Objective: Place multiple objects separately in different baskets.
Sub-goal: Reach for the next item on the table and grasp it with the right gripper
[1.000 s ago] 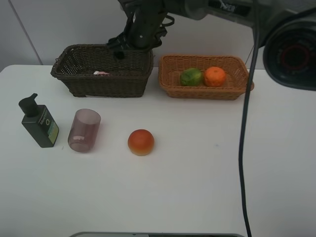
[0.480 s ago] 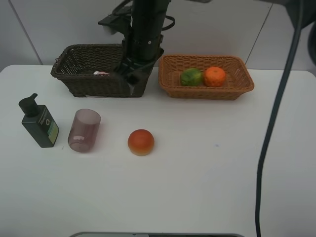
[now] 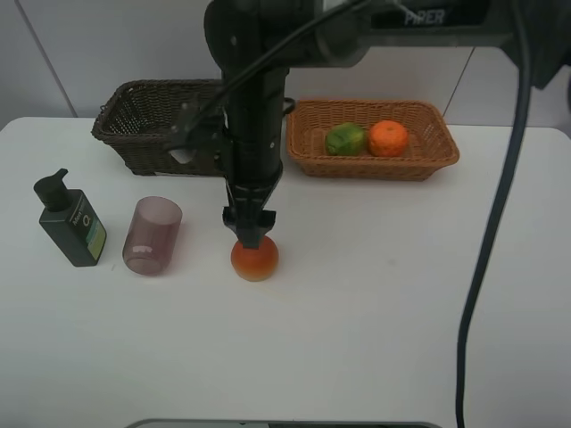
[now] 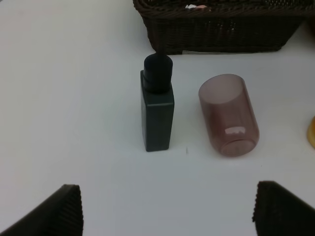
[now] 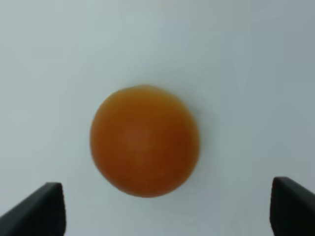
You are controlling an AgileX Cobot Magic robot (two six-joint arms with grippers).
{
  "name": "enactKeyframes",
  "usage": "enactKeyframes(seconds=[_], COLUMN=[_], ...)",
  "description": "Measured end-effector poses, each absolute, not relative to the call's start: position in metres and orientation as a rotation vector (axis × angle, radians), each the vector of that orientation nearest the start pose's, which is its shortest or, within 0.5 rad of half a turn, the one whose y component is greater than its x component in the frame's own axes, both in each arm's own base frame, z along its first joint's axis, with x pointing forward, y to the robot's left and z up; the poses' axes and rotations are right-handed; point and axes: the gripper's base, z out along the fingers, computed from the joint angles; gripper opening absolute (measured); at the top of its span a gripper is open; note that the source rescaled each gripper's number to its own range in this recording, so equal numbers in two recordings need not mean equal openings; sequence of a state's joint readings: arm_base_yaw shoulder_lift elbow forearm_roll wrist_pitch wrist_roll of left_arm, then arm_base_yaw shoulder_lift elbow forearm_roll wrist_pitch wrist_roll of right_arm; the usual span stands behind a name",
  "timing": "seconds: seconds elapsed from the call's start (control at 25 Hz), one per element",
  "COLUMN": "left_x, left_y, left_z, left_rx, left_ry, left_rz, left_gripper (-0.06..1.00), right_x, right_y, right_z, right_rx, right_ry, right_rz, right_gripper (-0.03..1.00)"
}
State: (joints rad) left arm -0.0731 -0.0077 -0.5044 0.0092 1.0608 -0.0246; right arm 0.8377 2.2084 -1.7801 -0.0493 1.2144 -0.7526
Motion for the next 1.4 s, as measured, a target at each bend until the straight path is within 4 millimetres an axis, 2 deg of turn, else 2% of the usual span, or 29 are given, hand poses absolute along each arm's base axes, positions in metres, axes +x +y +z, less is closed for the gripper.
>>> enactKeyframes(seconds=[0.2,0.4,0.8,1.04,1.4], left_x=[-0.007,-0.007,-0.007,-0.007,-0.007], left_y=[0.001,0.001,0.001,0.001,0.001], left_z=[0.278,0.278,0.278,0.278,0.278], left_rx=[0.049,0.049,0.049,0.049,0.049], left_ry=[2.032,2.032,2.032,2.032,2.032], left_rz=[-0.051,-0.051,-0.051,-0.051,-0.051], left_gripper=[0.81,0.81,0.81,0.81,0.81], right_x=[0.294,0.294,0.294,0.293,0.289], right_y=[0.322,0.331,0.333,0.334,0.329], right_z=[0.155,0.152,0.149,0.129,0.111], right_rx=[-2.48,-2.46,-2.445,-2.454,-2.45], right_ry=[1.955,1.845,1.842,1.866,1.86], right_rz=[-0.067,-0.032,-0.009,0.017,0.008], right_gripper=[0.88,0.88,0.88,0.88,0.88])
